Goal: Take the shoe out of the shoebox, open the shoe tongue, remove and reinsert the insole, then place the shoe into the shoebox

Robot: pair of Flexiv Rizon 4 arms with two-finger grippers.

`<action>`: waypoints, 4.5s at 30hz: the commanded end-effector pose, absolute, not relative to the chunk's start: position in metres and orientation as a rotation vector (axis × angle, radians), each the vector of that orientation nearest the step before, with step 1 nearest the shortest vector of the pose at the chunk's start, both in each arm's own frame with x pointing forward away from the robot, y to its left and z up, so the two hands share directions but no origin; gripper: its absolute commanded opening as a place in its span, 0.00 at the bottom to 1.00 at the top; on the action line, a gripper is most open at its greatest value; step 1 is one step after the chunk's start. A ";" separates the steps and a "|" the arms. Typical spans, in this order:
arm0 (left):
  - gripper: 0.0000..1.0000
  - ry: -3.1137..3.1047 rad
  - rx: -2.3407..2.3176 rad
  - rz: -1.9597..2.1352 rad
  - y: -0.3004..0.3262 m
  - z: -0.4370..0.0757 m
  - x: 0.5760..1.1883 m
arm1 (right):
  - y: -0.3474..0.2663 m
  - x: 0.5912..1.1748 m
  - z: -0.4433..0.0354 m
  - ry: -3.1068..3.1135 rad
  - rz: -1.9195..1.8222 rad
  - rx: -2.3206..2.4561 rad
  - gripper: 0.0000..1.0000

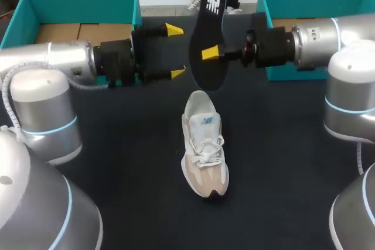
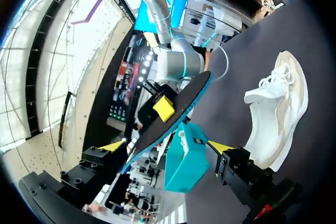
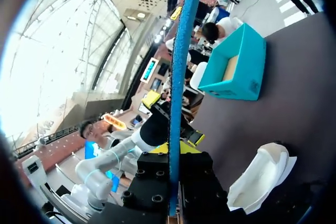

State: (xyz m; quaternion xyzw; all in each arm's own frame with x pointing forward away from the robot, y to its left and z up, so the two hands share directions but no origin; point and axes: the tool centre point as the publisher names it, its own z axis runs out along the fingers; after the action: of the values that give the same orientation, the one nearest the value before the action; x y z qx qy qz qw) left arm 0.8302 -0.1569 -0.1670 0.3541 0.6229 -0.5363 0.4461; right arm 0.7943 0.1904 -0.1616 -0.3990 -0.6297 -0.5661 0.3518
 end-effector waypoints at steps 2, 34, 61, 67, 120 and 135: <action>1.00 1.739 0.748 -1.443 -0.129 -0.181 0.814 | 0.187 0.794 -0.156 -1.705 -1.598 -0.951 0.00; 1.00 2.166 0.579 -1.480 -0.116 -0.232 0.799 | 0.183 0.814 -0.172 -1.853 -1.790 -0.778 0.00; 1.00 2.607 0.384 -1.367 -0.122 -0.318 0.762 | 0.183 0.826 -0.226 -1.958 -1.846 -0.579 0.00; 1.00 2.657 0.421 -1.327 -0.132 -0.325 0.764 | 0.183 0.826 -0.226 -1.958 -1.846 -0.579 0.00; 1.00 2.715 0.445 -1.245 -0.154 -0.328 0.784 | 0.202 0.812 -0.291 -1.999 -1.842 -0.494 0.00; 1.00 2.715 0.445 -1.245 -0.154 -0.328 0.784 | 0.202 0.802 -0.323 -1.994 -1.815 -0.488 0.00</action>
State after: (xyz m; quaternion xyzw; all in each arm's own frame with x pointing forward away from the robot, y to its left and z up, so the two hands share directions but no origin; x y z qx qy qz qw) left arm 0.7848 -0.1541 -0.3281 0.1470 0.8967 -0.4130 0.0609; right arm 0.8031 0.2001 -0.3185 -0.1729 -0.7152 -0.6471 0.1997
